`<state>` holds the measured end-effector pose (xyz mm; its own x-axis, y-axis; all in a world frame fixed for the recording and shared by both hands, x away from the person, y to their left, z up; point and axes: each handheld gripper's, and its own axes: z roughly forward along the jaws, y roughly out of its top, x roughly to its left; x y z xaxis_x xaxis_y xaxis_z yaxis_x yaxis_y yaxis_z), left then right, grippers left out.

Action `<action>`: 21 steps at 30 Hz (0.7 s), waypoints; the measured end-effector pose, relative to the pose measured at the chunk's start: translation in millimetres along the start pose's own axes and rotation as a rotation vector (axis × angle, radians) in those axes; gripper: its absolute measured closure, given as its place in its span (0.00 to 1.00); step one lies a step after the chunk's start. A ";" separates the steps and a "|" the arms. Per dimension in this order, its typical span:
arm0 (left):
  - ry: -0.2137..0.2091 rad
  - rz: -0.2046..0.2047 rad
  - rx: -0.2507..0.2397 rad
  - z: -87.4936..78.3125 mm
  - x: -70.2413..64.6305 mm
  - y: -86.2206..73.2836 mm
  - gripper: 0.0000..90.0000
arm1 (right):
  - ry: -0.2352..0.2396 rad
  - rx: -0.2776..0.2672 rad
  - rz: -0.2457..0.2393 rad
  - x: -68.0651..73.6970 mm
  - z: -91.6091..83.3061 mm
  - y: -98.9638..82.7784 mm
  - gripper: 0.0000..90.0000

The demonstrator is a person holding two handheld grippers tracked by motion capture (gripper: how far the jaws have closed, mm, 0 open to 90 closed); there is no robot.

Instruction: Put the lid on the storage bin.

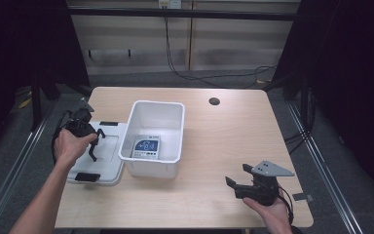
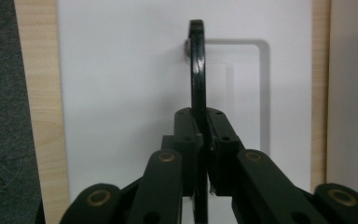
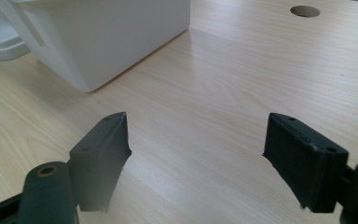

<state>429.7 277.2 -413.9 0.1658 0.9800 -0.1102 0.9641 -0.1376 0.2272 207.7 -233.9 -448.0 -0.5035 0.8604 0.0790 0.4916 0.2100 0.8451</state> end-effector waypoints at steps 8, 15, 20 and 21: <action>0.006 -0.001 -0.008 -8.2 0.4 0.5 0.94 | 0.000 0.002 0.005 0.0 -0.1 0.0 0.24; -0.001 -0.001 -0.025 -23.6 -0.7 -0.8 0.94 | 0.000 0.003 0.002 0.0 0.0 0.0 0.24; -0.013 0.016 -0.032 -33.6 -2.1 -1.7 0.94 | 0.002 0.004 0.000 0.1 0.0 0.2 0.23; -0.019 0.023 -0.037 -36.1 -2.0 -1.7 0.94 | 0.002 0.004 0.001 0.4 -0.1 0.2 0.23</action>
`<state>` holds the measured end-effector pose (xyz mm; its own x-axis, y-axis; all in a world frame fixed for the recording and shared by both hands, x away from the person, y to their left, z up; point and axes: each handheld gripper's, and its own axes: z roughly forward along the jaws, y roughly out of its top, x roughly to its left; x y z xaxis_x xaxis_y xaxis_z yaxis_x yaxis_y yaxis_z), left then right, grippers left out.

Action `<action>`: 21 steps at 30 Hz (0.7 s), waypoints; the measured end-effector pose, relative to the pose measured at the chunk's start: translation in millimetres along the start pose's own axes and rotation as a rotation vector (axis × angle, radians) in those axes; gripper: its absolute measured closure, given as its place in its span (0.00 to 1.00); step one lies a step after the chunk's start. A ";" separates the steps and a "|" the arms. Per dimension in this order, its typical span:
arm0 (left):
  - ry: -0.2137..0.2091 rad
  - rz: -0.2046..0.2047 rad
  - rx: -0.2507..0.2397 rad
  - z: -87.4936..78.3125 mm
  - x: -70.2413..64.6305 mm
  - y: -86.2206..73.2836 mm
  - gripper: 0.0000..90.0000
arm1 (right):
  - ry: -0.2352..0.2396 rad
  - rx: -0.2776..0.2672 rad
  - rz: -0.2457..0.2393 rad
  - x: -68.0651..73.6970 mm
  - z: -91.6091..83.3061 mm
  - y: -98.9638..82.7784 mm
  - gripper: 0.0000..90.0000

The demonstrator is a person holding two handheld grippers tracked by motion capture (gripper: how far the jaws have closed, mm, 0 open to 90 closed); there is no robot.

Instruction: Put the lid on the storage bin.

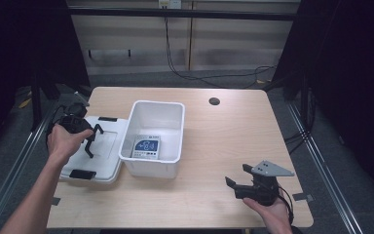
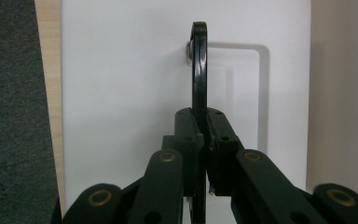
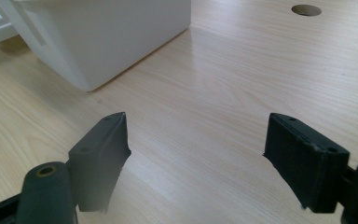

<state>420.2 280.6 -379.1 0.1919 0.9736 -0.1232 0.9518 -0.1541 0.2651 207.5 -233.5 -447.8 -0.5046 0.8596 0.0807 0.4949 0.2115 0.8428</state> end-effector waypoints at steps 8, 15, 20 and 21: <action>0.019 0.016 -0.012 -16.5 2.0 -1.6 0.94 | 0.000 -0.002 0.002 0.1 0.3 0.3 0.23; 0.013 0.014 -0.032 -36.6 5.3 -2.1 0.94 | 0.006 -0.001 0.000 0.3 0.6 0.3 0.23; 0.000 0.015 -0.054 -49.7 3.9 -0.5 0.94 | 0.007 0.000 0.001 0.5 0.6 0.5 0.23; 0.003 0.016 -0.057 -51.6 3.2 -0.2 0.94 | 0.007 0.000 0.001 0.4 0.6 0.5 0.23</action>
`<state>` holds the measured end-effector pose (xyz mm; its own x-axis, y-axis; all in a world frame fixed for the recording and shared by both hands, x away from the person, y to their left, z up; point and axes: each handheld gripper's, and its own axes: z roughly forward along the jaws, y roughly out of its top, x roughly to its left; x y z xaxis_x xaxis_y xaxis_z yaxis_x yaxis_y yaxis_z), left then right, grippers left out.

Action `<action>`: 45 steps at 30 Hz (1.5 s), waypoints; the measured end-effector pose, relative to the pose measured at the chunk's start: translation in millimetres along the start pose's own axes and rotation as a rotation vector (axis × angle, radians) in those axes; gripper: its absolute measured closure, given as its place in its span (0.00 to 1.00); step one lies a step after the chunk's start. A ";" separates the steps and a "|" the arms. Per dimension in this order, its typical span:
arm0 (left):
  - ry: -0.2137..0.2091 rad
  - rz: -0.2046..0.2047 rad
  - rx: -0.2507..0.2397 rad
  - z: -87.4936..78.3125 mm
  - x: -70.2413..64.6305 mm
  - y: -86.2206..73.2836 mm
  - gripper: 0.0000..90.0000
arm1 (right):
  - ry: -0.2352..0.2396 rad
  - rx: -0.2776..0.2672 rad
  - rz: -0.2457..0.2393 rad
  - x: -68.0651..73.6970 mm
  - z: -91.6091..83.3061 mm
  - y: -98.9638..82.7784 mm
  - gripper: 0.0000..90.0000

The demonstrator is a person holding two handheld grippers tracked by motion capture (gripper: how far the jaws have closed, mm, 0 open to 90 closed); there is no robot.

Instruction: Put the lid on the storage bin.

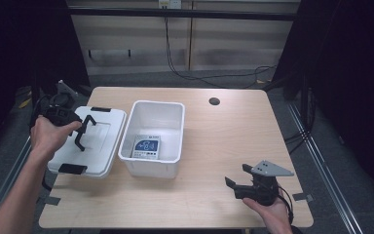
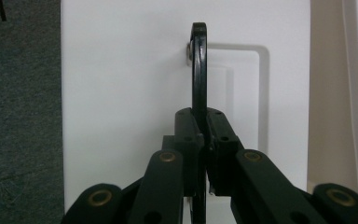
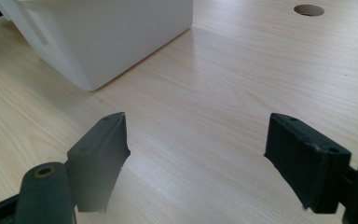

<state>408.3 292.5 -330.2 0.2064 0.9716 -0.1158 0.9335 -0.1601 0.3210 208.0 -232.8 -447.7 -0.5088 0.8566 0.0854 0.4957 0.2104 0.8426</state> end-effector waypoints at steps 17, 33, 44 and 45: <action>0.018 0.049 -0.037 -37.6 -16.5 8.5 0.94 | 0.002 0.002 0.002 0.4 0.3 0.1 0.22; -0.006 0.097 -0.072 -68.0 -38.0 19.3 0.94 | 0.006 0.003 0.001 0.1 0.6 0.0 0.22; -0.034 0.142 -0.073 -75.1 -73.7 31.3 0.94 | 0.006 0.003 0.000 0.0 0.8 -0.2 0.22; -0.039 0.147 -0.068 -74.8 -76.8 32.3 0.94 | 0.007 0.004 -0.001 0.1 0.8 -0.3 0.22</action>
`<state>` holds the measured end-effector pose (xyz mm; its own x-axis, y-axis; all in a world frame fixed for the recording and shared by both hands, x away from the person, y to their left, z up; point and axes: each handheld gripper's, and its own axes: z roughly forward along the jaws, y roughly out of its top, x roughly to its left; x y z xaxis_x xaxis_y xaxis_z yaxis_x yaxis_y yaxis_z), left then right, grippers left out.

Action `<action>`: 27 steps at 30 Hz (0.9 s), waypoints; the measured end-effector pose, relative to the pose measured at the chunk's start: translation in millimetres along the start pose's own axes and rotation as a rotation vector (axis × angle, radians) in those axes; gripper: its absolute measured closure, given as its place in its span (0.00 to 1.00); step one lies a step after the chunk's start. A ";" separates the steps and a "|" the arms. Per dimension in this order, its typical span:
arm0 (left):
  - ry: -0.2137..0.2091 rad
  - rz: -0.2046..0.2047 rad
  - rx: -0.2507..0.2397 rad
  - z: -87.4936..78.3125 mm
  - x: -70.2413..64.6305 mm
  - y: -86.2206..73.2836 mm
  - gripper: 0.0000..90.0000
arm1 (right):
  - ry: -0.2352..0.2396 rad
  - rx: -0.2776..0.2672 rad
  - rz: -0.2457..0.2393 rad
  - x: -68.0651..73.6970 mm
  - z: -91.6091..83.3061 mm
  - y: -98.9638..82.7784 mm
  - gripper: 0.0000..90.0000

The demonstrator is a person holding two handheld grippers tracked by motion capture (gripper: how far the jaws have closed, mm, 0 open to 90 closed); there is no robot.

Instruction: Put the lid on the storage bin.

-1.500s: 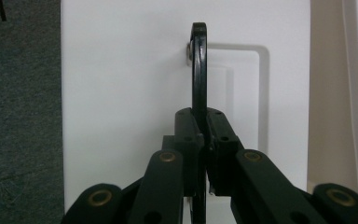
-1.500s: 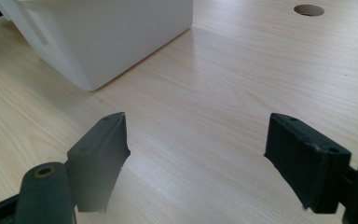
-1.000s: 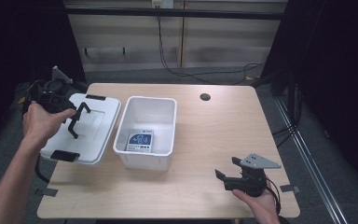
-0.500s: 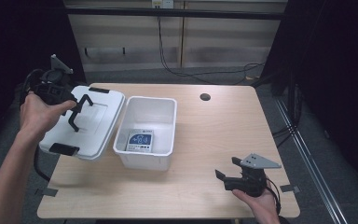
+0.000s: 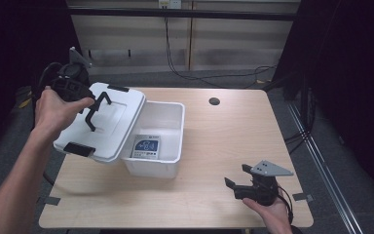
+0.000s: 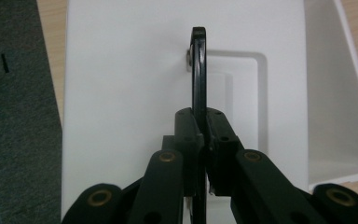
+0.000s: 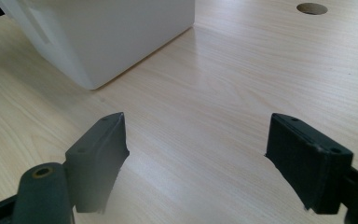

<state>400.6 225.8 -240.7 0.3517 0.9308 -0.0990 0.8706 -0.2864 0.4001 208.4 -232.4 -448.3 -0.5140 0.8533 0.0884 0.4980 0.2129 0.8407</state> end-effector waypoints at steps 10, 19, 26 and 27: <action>-0.036 -0.004 0.017 8.0 -17.5 10.6 0.94 | 0.001 0.001 0.002 -0.1 -0.1 -0.1 0.22; -0.062 -0.007 0.033 17.3 -36.4 16.8 0.94 | 0.000 0.003 0.001 -0.2 -0.1 -0.3 0.22; -0.097 -0.039 0.042 23.4 -46.8 22.2 0.94 | 0.001 0.002 0.002 -0.2 0.0 -0.2 0.22; -0.097 -0.042 0.046 24.9 -48.2 22.9 0.94 | 0.001 0.002 0.002 -0.3 -0.1 -0.2 0.22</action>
<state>412.2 168.7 -249.4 0.3441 0.9166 -0.2035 0.8995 -0.2597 0.3513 208.4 -232.7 -448.4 -0.5135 0.8533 0.0906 0.5007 0.2122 0.8392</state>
